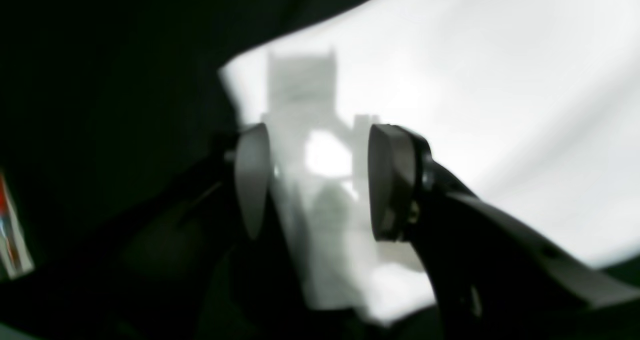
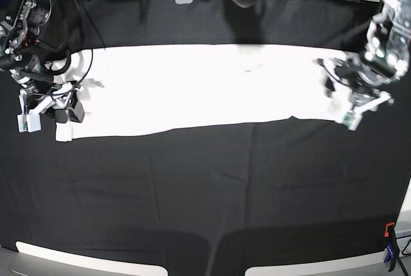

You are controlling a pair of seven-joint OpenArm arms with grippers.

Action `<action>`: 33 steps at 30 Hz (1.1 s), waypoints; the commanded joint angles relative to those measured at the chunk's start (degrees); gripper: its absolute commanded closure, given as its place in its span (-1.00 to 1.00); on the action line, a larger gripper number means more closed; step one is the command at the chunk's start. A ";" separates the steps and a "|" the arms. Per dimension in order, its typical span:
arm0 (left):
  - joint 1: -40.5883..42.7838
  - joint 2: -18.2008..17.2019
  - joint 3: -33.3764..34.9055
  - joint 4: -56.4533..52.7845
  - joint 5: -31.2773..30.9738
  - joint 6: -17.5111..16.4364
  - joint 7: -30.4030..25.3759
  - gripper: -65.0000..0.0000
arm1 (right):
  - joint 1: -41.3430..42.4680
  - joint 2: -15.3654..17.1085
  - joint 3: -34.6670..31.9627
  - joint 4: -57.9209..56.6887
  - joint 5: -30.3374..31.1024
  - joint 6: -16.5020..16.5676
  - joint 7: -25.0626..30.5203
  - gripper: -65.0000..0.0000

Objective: Layout the t-shirt on the table in an organized manner, then fold the t-shirt properly
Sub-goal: 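Release the hem and raise both grippers away from the shirt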

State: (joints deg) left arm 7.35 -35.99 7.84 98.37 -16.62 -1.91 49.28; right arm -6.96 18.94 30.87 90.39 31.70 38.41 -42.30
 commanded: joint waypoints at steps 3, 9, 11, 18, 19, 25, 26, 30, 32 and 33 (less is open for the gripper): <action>-2.03 -1.05 -7.48 -5.33 -7.58 -2.38 0.70 0.09 | 0.92 1.62 0.28 2.84 1.51 1.01 0.07 0.14; -2.67 -1.05 -22.25 -11.98 -33.64 -18.73 6.60 0.09 | 0.90 1.66 0.28 6.78 1.92 1.01 -2.80 0.14; -2.82 -1.07 -24.48 -15.67 -39.91 -22.12 9.20 0.09 | 0.90 1.66 0.28 8.09 1.92 1.01 -4.33 0.14; -5.46 -0.68 -25.05 -33.66 -50.51 -28.20 11.19 0.09 | -0.48 1.68 0.28 13.68 9.79 1.59 -8.87 0.14; -6.21 -0.72 -25.05 -35.76 -50.58 -28.39 11.23 0.09 | -0.55 1.66 0.28 14.49 10.88 1.59 -9.73 0.14; -7.34 -0.50 -25.05 -39.80 -53.75 -29.88 14.95 0.09 | -0.50 1.68 0.28 17.20 12.44 1.59 -10.88 0.14; -7.34 -0.17 -25.05 -39.80 -55.52 -29.90 15.91 0.09 | -0.50 1.68 0.28 17.35 12.44 1.59 -10.88 0.14; -7.37 2.21 -25.05 -39.78 -58.53 -33.57 16.74 0.09 | -0.50 1.68 0.28 17.40 12.41 1.59 -10.91 0.14; -7.37 3.98 -25.05 -39.80 -57.35 -33.57 16.96 0.09 | -0.50 1.68 0.28 17.40 12.41 1.59 -10.91 0.14; -7.37 4.87 -25.05 -39.80 -56.24 -33.57 16.94 0.09 | -0.50 1.68 0.28 17.40 12.44 1.59 -10.91 0.14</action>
State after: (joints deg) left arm 0.60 -30.06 -16.91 57.95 -72.88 -35.20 65.87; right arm -8.25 19.70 30.85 106.59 43.11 39.66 -54.57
